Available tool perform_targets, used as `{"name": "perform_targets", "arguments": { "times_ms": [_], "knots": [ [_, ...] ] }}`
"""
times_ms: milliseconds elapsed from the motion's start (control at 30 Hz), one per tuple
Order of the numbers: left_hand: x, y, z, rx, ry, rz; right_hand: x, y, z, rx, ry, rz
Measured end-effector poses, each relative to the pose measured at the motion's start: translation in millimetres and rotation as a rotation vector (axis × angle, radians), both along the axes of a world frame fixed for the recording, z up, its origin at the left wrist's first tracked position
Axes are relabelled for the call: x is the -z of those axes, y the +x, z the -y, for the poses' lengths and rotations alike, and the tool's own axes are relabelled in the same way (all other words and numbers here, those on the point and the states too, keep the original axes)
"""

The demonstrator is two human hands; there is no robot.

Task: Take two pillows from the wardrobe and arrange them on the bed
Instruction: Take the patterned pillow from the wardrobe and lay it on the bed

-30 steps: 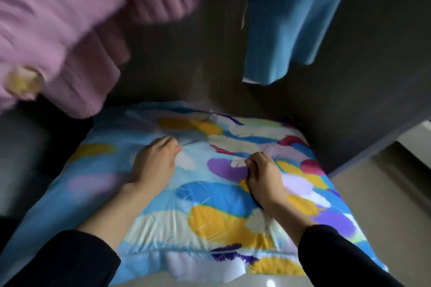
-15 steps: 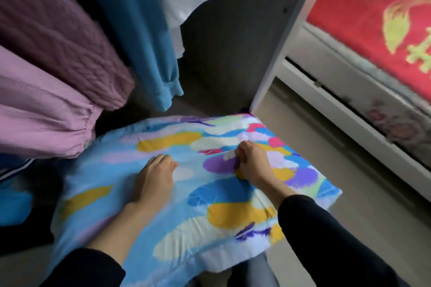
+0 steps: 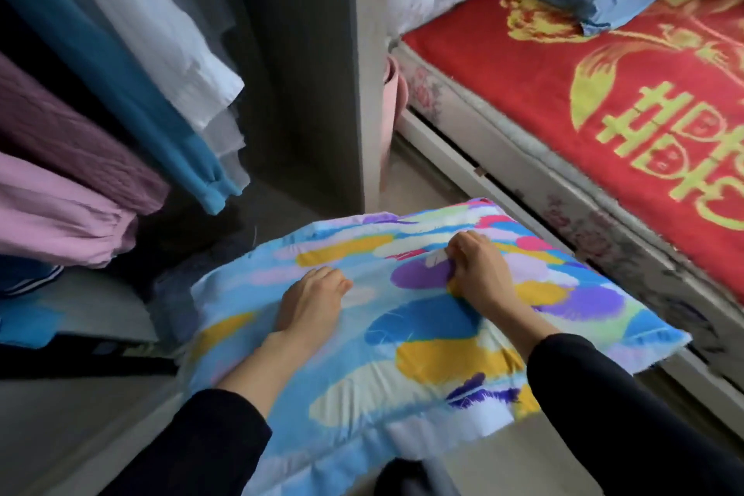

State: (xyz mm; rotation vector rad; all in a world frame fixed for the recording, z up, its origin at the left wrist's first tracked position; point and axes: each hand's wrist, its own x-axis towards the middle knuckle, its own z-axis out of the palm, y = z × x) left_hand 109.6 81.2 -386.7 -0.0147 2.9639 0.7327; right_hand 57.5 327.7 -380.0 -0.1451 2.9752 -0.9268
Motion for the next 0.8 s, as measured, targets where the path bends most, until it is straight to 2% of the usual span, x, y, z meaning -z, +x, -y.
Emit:
{"name": "perform_targets", "arguments": {
  "times_ms": [233, 500, 800],
  "knots": [
    [-39, -98, -133, 0.294, 0.004, 0.005, -70, -85, -133, 0.047, 0.112, -0.065],
    [-59, -262, -255, 0.339, 0.133, -0.084, -121, -238, -244, 0.089, 0.213, -0.155],
    [-80, -467, -337, 0.32, 0.104, -0.204, -152, -446, -324, 0.081, 0.198, -0.203]
  ]
}}
